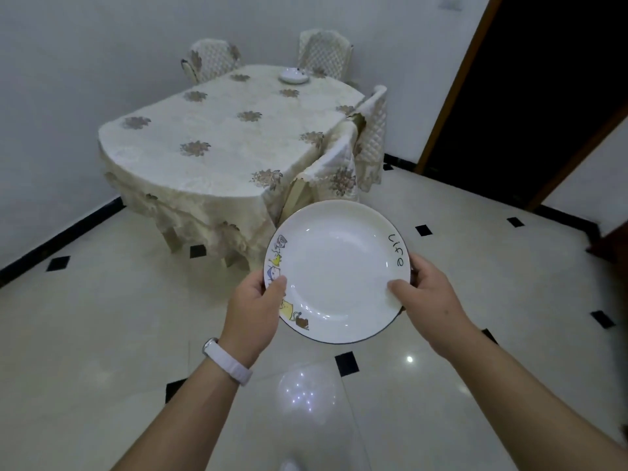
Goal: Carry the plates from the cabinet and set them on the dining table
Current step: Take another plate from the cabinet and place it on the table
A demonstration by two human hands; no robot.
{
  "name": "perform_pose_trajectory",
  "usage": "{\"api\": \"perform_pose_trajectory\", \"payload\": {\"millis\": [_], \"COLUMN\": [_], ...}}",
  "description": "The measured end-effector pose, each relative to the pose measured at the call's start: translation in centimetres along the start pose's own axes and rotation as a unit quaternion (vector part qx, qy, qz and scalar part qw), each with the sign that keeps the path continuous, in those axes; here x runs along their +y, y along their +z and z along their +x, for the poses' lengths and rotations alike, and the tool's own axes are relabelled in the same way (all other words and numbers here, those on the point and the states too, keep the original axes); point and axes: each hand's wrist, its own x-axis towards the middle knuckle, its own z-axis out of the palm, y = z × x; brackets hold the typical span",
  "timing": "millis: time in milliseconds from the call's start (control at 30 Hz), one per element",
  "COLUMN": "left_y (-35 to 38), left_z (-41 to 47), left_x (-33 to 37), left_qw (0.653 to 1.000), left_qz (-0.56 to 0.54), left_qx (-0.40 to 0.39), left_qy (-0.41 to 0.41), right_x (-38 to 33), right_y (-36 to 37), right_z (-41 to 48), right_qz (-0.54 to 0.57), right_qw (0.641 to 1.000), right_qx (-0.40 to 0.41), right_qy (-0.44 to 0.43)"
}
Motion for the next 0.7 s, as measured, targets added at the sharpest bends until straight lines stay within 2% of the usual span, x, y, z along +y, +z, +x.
{"api": "perform_pose_trajectory", "payload": {"millis": [300, 700], "left_y": [7.4, 24.3], "left_z": [8.2, 18.5], "left_x": [0.9, 5.9], "left_qw": [0.996, 0.997], "left_qz": [-0.012, 0.013], "left_qx": [-0.086, -0.081], "left_qy": [-0.006, -0.012], "right_x": [1.4, 3.5], "right_y": [-4.6, -17.8], "right_z": [7.1, 21.5], "right_qz": [0.042, 0.085], "right_qw": [0.997, 0.994], "right_qx": [0.066, 0.071], "right_qy": [0.015, 0.021]}}
